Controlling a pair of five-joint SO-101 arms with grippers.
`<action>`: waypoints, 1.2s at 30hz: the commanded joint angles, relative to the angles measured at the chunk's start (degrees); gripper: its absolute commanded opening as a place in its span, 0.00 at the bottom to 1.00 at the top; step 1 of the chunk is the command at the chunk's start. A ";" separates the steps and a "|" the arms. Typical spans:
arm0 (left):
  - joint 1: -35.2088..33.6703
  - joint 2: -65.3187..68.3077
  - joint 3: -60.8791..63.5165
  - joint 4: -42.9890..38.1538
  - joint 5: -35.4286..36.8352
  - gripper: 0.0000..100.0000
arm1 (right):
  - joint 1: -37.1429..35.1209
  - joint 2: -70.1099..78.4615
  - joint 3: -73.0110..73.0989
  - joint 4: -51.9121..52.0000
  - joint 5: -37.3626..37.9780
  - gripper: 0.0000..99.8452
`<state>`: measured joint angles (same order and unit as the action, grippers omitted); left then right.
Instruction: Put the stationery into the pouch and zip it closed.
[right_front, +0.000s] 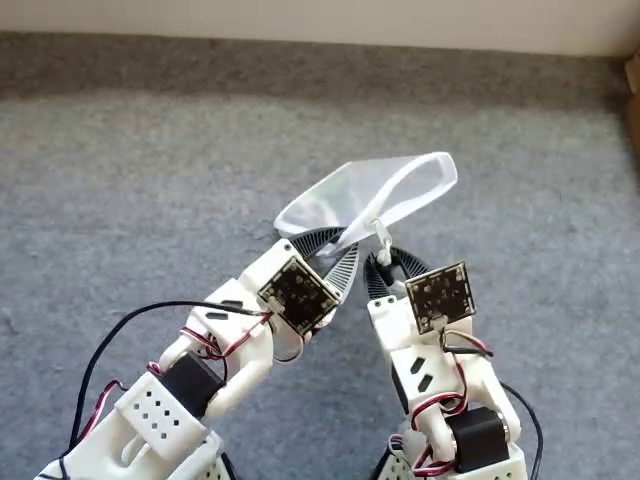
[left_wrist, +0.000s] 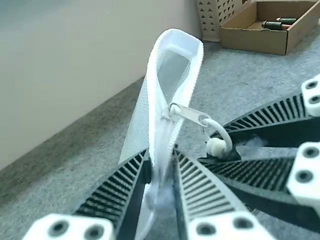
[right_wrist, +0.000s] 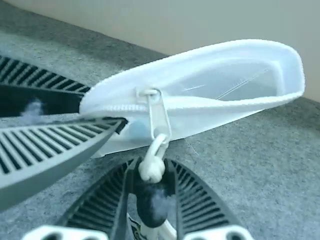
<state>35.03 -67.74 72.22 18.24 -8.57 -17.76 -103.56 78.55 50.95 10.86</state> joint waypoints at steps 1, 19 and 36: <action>1.19 -0.92 0.57 -1.85 -3.87 0.01 | 2.68 -0.22 -6.64 0.13 0.00 0.00; -4.09 -11.21 0.31 11.52 -4.04 0.01 | 19.38 -0.13 -6.99 -9.80 -3.08 0.00; -9.80 -27.47 0.48 22.68 -5.19 0.01 | 19.74 0.13 -6.99 -9.80 -2.81 0.00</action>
<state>29.32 -91.82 74.07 40.57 -12.18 -1.14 -103.65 74.86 43.03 8.40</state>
